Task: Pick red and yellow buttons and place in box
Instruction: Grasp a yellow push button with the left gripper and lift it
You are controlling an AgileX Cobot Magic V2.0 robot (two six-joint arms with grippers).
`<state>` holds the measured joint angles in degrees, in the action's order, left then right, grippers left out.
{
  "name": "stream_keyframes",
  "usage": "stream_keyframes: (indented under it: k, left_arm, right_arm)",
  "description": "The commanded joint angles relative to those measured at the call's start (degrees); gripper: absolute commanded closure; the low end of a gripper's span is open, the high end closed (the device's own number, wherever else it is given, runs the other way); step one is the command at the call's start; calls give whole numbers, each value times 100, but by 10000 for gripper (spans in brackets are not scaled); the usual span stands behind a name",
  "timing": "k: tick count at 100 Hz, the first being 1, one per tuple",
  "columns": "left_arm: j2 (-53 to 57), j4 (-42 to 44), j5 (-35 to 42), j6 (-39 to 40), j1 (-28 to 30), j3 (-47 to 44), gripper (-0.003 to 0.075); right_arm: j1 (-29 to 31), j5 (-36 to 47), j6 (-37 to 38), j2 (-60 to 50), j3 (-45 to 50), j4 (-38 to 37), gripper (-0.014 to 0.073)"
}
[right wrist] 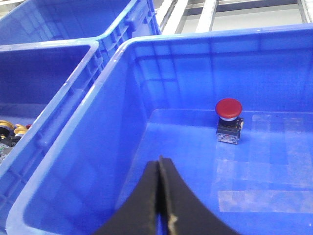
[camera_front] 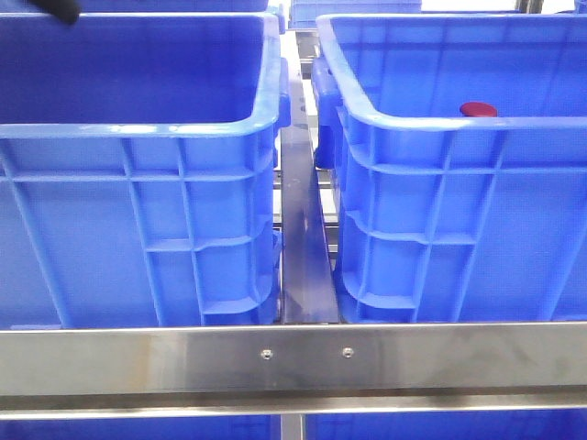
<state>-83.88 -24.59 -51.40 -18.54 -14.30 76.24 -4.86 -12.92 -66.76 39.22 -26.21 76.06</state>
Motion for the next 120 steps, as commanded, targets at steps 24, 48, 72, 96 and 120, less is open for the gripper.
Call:
stream_keyframes:
  k: [24,48,72,96,120]
  left_arm:
    - [-643,981,-138,1315,94,181,155]
    - [-1192,1018,59,1544,94,181,155]
    - [-1655,981,396,1649,94,181,155]
    - [-1749,930,493,1649,94,191,239]
    - [-1724,918,534,1626,80,191,715]
  right_arm:
    - [20,32,-51,-10,-141,49,664]
    - [20,32,-51,-10,-141,49,664]
    - [20,32,-51,-10,-141,49,664]
    - [20,32,-51,-10,-141,49,664]
    - [20,32,-51,-10,-141,49,664]
